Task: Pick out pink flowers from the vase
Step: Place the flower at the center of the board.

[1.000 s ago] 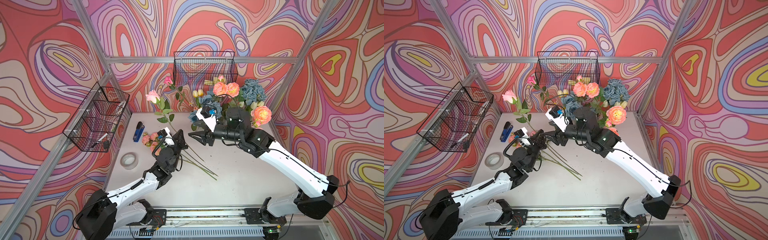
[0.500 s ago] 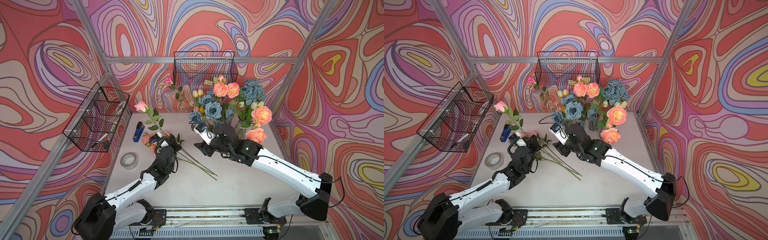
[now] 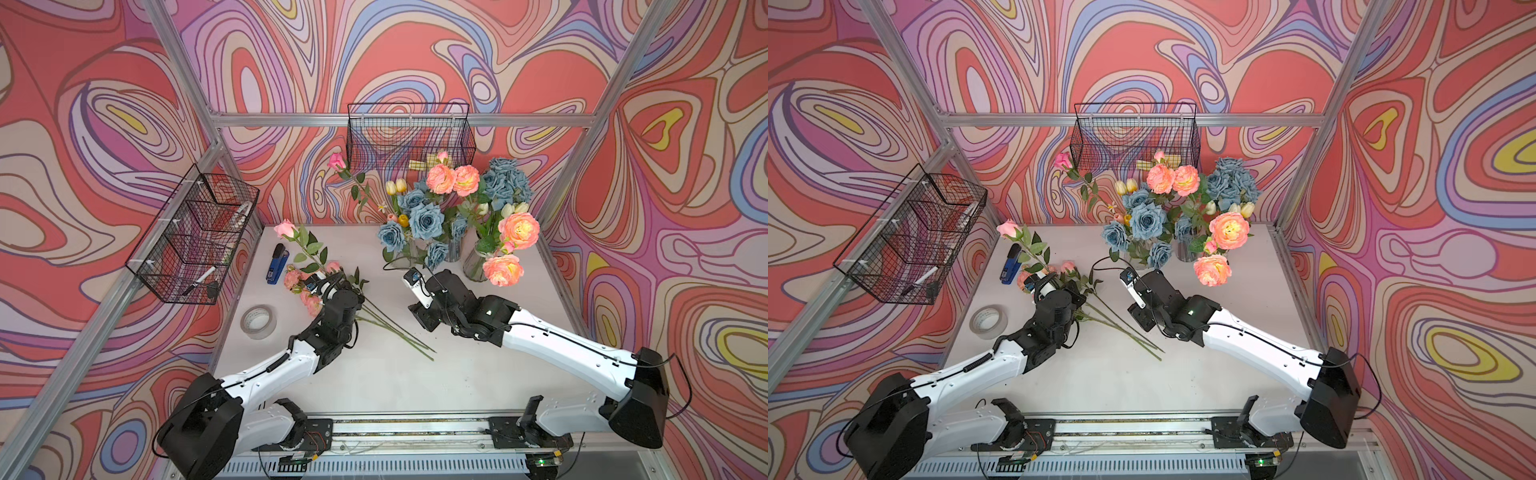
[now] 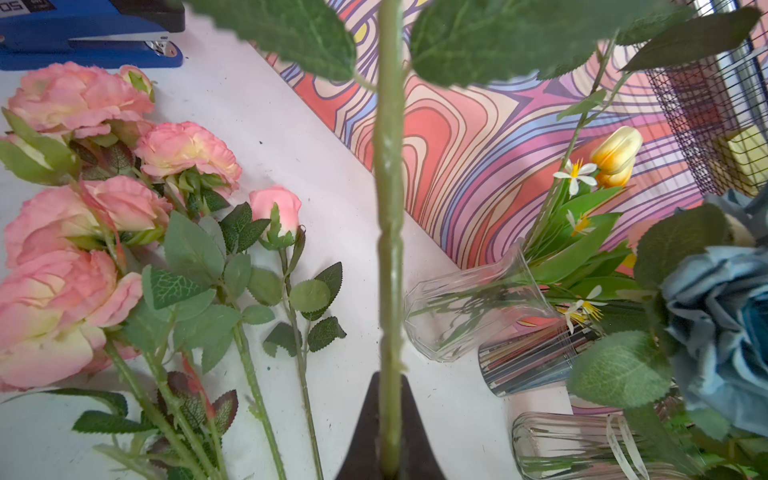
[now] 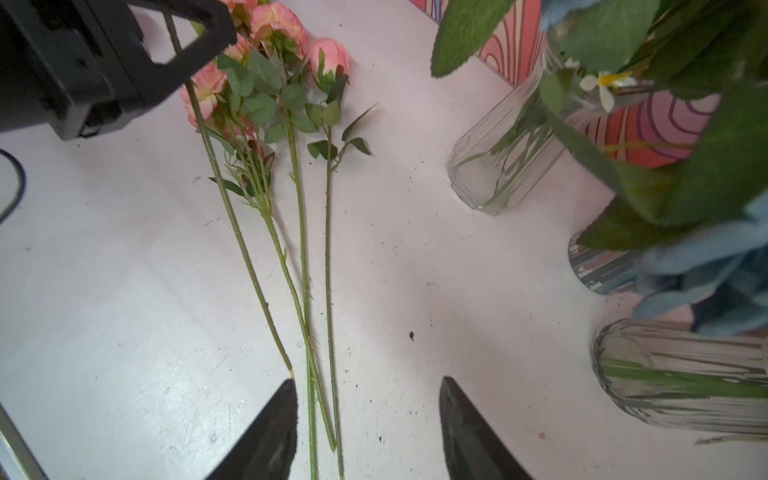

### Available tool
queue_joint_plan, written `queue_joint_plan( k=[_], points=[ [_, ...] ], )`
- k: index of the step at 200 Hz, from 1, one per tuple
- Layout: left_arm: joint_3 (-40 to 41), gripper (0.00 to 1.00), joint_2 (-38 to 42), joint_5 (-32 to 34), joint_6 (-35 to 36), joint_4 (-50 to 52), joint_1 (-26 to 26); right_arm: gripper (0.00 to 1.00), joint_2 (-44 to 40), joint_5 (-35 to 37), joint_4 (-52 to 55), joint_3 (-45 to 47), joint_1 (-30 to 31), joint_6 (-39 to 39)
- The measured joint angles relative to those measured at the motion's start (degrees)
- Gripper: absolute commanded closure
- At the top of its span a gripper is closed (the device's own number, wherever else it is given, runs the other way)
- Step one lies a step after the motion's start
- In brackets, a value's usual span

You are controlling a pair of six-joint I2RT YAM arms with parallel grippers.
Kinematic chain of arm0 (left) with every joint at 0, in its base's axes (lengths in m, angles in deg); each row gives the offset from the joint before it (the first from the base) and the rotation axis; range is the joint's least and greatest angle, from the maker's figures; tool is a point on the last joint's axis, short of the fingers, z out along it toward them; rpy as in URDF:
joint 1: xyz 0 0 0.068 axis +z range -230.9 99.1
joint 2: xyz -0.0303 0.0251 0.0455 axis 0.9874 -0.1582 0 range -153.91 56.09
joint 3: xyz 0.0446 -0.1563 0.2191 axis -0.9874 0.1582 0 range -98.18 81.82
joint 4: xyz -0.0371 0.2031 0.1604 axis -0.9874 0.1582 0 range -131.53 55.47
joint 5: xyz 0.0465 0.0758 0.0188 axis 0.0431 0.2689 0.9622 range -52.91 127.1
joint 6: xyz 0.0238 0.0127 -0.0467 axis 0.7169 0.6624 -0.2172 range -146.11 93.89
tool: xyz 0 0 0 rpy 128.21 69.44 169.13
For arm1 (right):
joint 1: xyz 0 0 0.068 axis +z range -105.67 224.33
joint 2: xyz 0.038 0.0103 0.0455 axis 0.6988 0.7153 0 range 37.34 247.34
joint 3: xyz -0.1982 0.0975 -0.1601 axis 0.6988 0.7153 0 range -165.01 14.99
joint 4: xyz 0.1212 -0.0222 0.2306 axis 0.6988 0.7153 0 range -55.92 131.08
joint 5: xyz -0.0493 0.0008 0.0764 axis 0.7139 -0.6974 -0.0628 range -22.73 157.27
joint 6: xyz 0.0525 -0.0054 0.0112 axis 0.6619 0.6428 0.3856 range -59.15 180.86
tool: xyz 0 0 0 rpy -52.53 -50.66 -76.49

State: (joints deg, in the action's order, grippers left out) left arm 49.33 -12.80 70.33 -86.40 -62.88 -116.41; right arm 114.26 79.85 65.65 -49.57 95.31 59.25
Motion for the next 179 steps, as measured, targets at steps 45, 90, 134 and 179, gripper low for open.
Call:
queue_joint_plan(
  k=[45, 90, 134, 179],
  points=[
    [-0.5, 1.00, -3.3, -1.6, -4.0, -0.1, 0.0, 0.44, -0.3, 0.6, 0.3, 2.1, 0.0, 2.4],
    [-6.1, 1.00, -8.4, -3.7, -10.4, 7.0, 0.0, 0.44, 0.0, 0.8, 0.3, 4.7, 0.0, 4.9],
    [-11.3, 1.00, -12.3, -3.7, -16.9, 15.6, 0.0, 0.45, 3.7, 1.1, 0.2, 6.1, 0.0, 7.8],
    [-15.1, 1.00, -16.7, -5.0, -21.2, 20.7, 0.0, 0.44, 4.8, 1.7, -0.7, 9.1, 0.0, 10.3]
  ],
)
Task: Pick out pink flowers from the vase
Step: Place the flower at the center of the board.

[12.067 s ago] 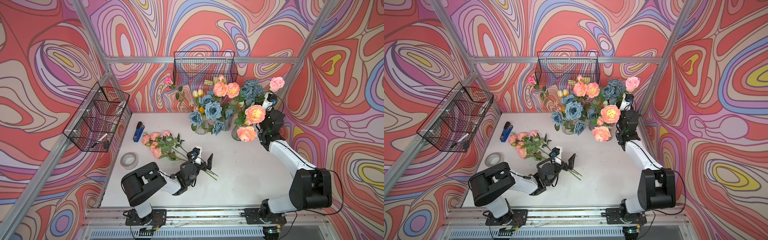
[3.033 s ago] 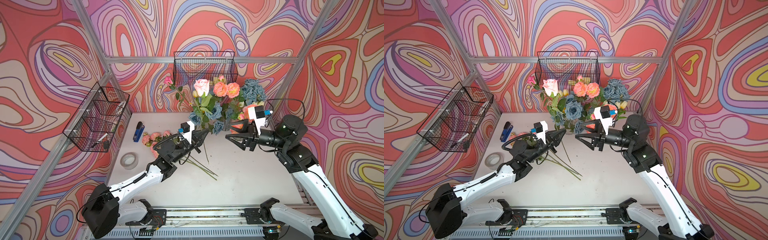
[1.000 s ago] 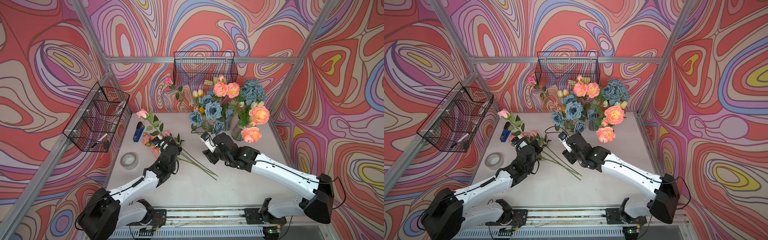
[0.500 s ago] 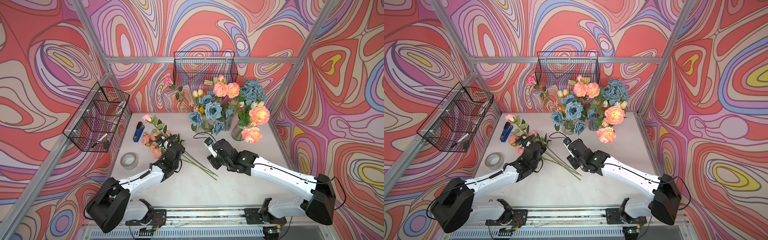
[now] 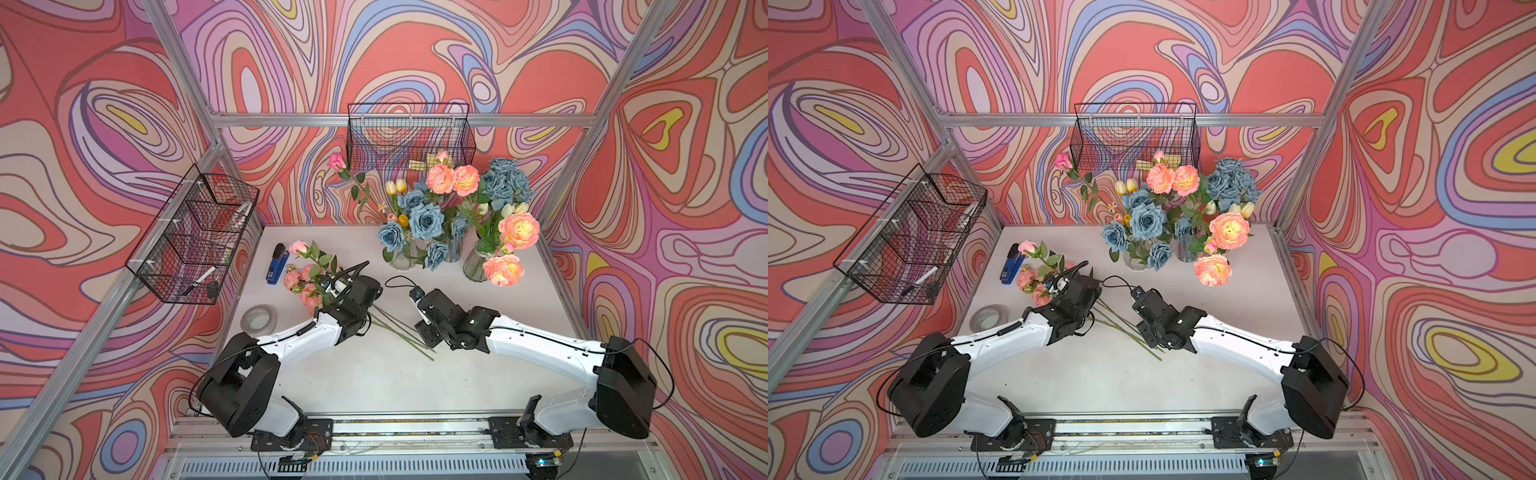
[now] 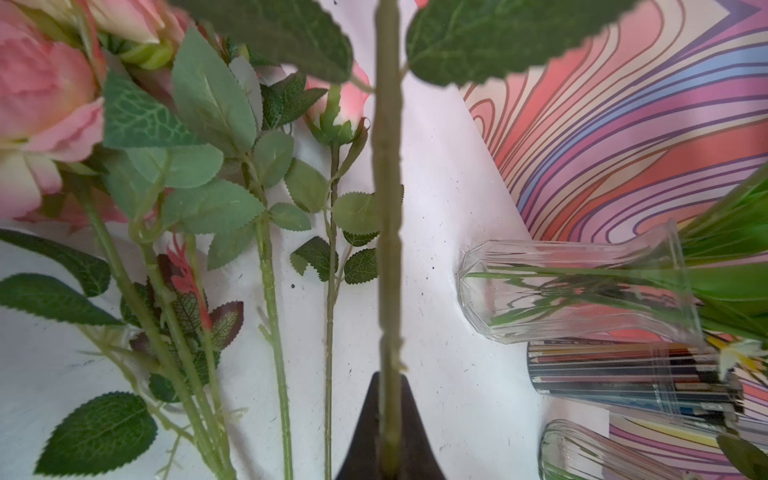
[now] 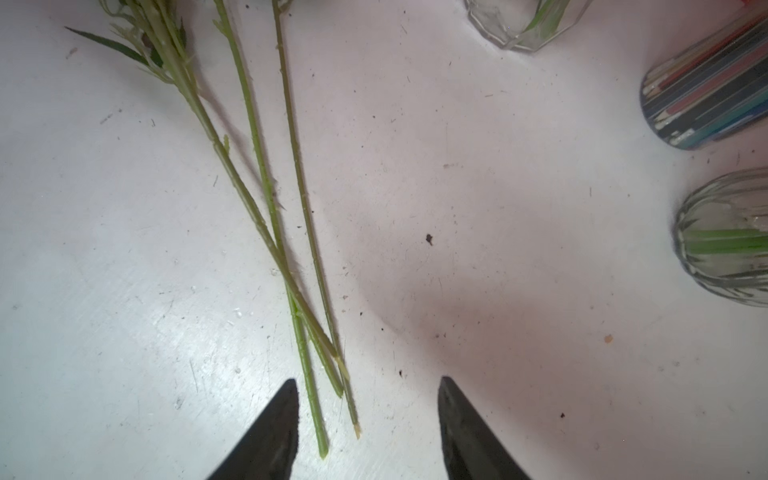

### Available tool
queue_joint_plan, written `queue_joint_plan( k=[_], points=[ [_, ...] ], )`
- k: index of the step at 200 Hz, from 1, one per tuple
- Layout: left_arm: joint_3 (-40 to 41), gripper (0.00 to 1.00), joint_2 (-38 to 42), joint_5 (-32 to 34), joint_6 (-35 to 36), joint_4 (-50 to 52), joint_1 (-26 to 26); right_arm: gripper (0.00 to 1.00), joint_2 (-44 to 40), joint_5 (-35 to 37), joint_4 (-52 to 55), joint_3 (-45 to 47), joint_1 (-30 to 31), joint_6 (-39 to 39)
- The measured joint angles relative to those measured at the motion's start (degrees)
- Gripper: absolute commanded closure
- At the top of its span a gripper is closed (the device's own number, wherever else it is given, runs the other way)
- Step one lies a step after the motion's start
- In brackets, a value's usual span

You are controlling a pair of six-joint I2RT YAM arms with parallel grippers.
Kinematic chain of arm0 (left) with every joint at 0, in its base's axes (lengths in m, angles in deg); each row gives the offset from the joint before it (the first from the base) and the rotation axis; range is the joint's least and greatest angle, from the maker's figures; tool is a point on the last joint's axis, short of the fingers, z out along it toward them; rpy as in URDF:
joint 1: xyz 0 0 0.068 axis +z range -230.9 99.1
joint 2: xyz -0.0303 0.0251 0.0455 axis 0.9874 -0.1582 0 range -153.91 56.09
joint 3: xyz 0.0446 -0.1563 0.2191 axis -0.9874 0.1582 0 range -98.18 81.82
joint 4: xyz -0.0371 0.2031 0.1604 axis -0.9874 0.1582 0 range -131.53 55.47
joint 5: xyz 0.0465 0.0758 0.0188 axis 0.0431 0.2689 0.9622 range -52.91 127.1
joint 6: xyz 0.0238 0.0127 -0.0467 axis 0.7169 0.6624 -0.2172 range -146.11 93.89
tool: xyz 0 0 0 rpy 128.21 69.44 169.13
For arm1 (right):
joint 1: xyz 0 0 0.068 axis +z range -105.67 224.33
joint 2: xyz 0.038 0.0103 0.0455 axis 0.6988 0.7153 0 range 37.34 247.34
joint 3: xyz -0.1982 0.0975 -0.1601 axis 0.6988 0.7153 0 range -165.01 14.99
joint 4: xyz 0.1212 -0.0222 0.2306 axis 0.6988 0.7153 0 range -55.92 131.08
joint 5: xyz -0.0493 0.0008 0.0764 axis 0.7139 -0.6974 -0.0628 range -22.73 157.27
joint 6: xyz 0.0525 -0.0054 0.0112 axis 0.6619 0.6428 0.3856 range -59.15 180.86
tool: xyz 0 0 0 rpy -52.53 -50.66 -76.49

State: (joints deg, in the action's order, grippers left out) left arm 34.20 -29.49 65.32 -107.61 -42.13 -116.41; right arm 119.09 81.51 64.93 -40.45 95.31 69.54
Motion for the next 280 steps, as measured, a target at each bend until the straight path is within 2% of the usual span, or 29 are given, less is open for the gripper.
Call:
queue_joint_plan(
  k=[68, 103, 147, 201, 280],
  points=[
    [-1.4, 1.00, -3.3, -1.7, -3.8, 2.9, 0.0, 0.43, 0.0, 1.6, -2.6, 6.2, -0.4, 3.1],
    [-3.2, 1.00, -3.8, -1.6, -4.7, 6.3, 0.0, 0.43, -0.8, 0.6, -3.6, 7.5, -3.3, 4.4],
    [-7.8, 1.00, -6.1, -0.8, -5.4, 10.9, 0.0, 0.43, -3.6, -5.9, -6.7, 9.8, -9.4, 7.0],
    [-16.4, 1.00, -11.6, -0.4, -8.8, 22.2, 0.2, 0.43, -4.5, -12.4, -10.2, 12.0, -10.6, 8.8],
    [-24.5, 1.00, -19.6, -4.2, -13.4, 34.3, 0.8, 0.43, -3.2, -18.0, -15.1, 14.8, -14.1, 11.2]
  ],
)
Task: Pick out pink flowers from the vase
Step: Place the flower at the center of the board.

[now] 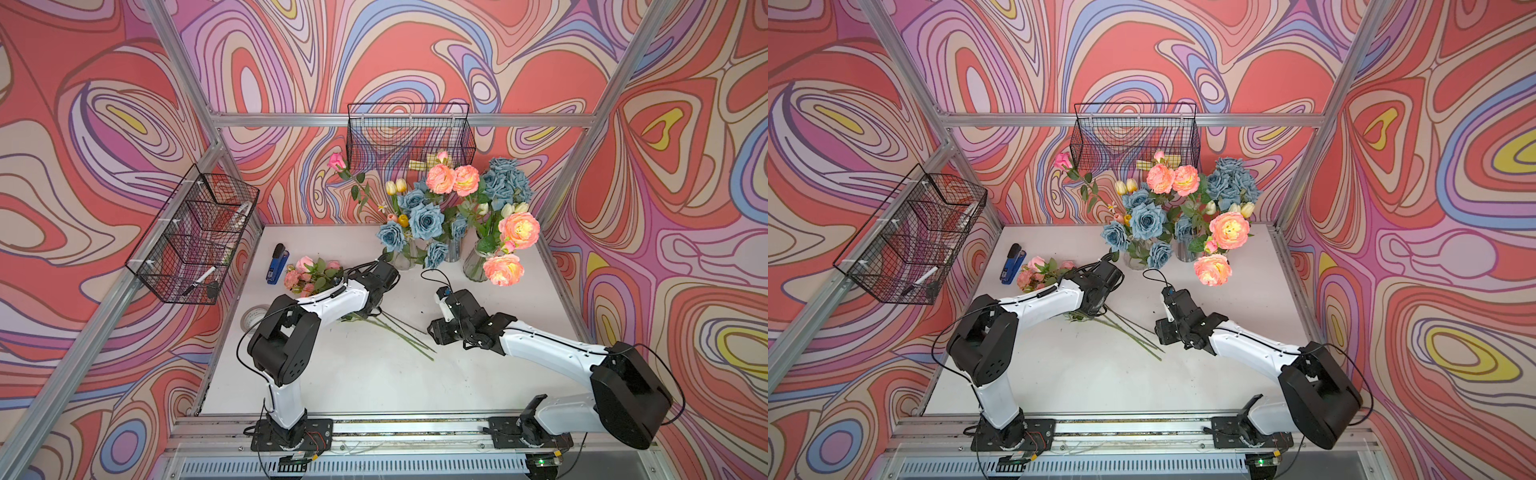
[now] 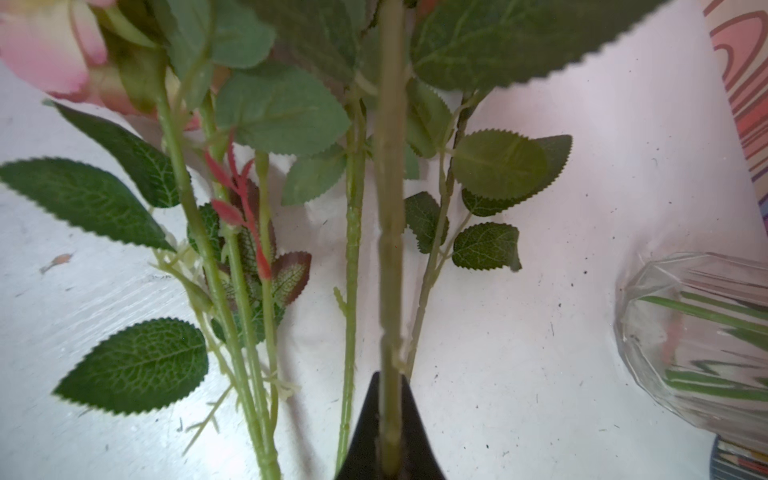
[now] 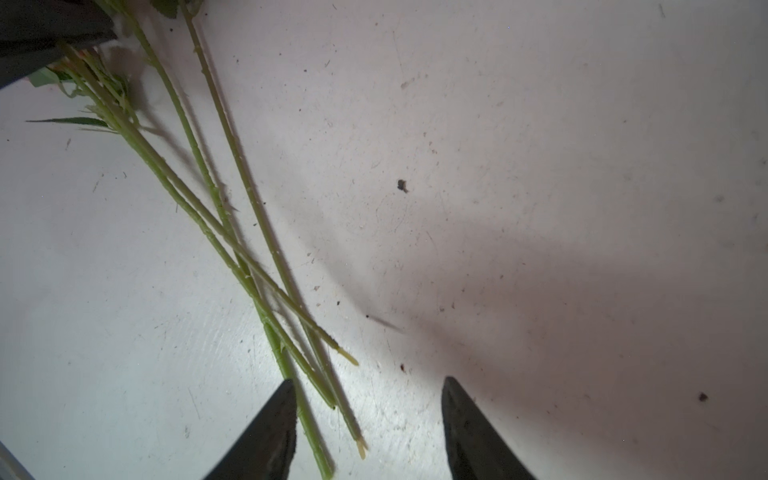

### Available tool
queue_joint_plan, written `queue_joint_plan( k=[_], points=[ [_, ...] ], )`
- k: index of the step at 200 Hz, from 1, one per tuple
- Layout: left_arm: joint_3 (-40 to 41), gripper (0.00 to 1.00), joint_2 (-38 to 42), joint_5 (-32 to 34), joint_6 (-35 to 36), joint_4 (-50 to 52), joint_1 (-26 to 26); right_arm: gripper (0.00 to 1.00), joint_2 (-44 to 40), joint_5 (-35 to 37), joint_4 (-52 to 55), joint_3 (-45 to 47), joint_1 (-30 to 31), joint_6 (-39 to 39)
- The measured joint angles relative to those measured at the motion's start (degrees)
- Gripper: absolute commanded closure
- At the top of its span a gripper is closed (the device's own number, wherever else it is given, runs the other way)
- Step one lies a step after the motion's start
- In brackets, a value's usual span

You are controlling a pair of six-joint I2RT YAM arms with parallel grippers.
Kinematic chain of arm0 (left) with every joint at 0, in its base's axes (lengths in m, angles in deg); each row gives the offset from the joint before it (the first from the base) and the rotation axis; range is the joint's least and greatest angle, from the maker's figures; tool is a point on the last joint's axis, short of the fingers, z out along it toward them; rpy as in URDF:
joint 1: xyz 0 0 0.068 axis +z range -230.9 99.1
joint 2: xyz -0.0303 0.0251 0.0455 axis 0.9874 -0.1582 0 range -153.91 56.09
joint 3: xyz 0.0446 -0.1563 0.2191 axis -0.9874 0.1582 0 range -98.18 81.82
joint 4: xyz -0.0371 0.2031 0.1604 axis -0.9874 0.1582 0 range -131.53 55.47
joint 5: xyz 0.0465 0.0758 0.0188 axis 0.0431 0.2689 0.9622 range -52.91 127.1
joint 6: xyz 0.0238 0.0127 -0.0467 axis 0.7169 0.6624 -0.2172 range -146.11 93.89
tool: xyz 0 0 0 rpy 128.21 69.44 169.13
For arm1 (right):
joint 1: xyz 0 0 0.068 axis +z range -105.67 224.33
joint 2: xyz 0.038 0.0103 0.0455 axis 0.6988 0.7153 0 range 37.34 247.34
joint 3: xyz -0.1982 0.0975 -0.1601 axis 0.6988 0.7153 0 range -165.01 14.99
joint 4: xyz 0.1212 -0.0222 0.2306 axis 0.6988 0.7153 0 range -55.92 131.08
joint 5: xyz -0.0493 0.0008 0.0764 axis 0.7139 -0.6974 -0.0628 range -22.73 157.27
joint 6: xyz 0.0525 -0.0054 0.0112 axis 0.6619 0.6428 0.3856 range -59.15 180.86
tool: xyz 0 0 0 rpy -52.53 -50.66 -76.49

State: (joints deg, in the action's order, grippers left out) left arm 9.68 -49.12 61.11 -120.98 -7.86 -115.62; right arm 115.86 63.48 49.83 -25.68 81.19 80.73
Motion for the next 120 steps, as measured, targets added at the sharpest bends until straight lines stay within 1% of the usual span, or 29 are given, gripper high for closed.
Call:
queue_joint_plan(
  k=[55, 108, 120],
  points=[
    [-3.8, 1.00, -3.4, -1.9, -2.0, 5.6, 0.3, 0.43, 1.6, -2.3, -2.1, 0.9, -0.9, 1.7],
    [-4.0, 1.00, -4.3, -3.7, -2.9, 6.7, 0.3, 0.43, 2.5, -2.9, -3.1, 0.9, -1.9, 2.1],
    [-4.0, 0.93, -4.3, -3.7, -2.9, 7.1, 0.3, 0.43, 2.8, -3.0, -3.2, 0.9, -2.0, 2.2]
  ],
)
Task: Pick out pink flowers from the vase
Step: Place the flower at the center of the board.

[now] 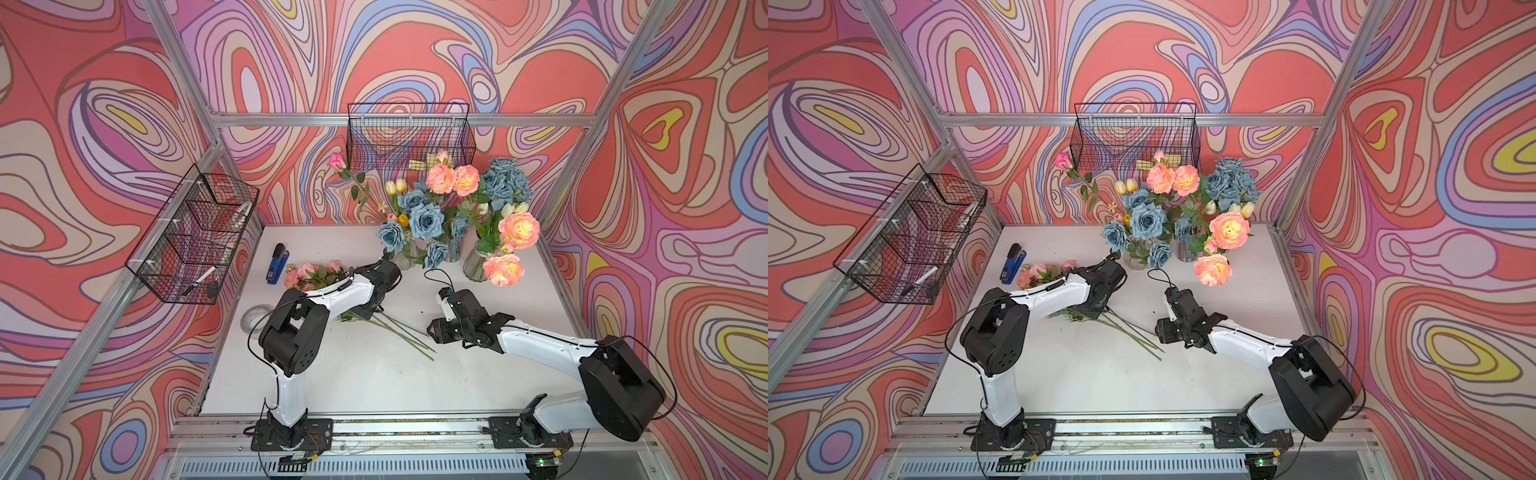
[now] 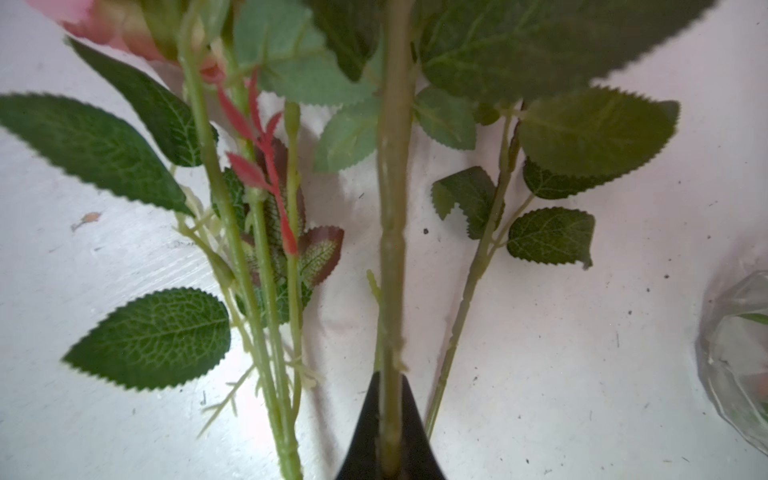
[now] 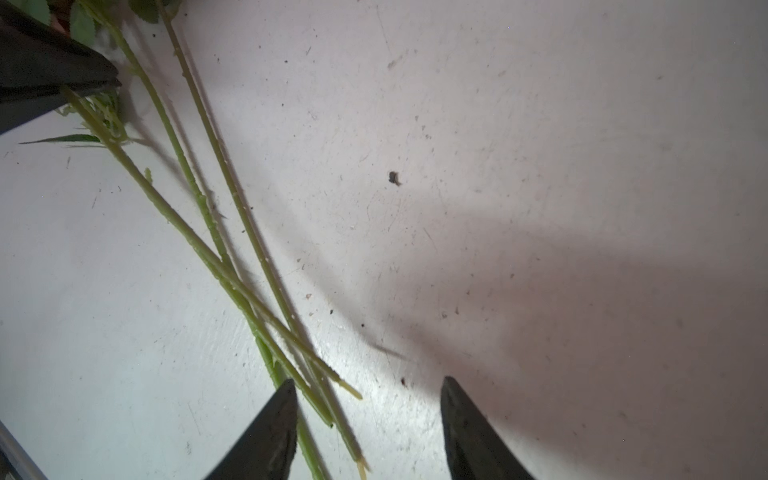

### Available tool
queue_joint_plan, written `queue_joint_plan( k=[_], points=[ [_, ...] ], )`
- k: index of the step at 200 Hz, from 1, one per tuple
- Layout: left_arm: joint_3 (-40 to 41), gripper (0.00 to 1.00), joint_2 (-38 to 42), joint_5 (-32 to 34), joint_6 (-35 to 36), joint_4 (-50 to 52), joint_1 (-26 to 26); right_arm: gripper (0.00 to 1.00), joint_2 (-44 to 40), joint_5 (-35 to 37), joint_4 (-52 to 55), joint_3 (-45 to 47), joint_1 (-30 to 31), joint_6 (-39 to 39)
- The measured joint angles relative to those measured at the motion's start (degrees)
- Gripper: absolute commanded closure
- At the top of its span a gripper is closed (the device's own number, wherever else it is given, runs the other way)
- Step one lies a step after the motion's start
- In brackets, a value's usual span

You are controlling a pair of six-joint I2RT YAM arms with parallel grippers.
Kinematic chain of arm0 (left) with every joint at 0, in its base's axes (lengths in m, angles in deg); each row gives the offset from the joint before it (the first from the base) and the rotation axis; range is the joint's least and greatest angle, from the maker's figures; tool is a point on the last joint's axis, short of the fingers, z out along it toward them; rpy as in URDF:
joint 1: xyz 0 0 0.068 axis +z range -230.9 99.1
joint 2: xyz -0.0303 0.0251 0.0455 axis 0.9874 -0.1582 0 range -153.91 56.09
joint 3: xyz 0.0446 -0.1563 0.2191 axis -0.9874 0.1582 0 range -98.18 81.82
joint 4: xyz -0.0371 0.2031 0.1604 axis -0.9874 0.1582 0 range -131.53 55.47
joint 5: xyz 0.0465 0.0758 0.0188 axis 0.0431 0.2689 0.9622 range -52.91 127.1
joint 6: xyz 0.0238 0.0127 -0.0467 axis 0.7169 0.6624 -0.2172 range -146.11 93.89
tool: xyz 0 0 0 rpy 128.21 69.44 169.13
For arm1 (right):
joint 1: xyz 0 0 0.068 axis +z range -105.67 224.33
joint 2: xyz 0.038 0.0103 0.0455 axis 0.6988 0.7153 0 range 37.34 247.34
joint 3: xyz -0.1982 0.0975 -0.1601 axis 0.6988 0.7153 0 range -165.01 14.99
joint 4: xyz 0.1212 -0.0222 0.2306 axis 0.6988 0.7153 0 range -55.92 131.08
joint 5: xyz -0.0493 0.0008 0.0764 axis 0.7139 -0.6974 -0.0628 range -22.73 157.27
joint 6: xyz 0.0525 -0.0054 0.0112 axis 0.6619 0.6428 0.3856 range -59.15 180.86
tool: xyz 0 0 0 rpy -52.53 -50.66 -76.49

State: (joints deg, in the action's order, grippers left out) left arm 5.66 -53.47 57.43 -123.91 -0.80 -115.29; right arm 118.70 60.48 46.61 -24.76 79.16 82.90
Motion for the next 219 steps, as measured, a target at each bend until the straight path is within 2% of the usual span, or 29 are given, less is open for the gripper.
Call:
queue_joint_plan(
  k=[7, 33, 145, 219],
  points=[
    [0.0, 0.89, -0.1, 0.0, -0.1, 0.2, 0.0, 0.43, 0.1, -0.1, -0.1, 0.0, 0.0, 0.1],
    [-1.3, 0.83, -1.0, -0.3, -0.5, 1.7, 0.1, 0.43, 0.3, -0.2, -0.3, 0.0, -0.4, 0.2],
    [-3.6, 0.75, -2.3, -1.3, -0.8, 4.3, 0.4, 0.43, 1.2, -1.7, -2.0, 0.7, -3.3, 1.0],
    [-3.6, 0.72, 0.7, -1.4, -0.7, 4.5, 0.4, 0.33, 1.4, -3.4, -3.4, 1.2, -6.6, 2.5]
  ],
)
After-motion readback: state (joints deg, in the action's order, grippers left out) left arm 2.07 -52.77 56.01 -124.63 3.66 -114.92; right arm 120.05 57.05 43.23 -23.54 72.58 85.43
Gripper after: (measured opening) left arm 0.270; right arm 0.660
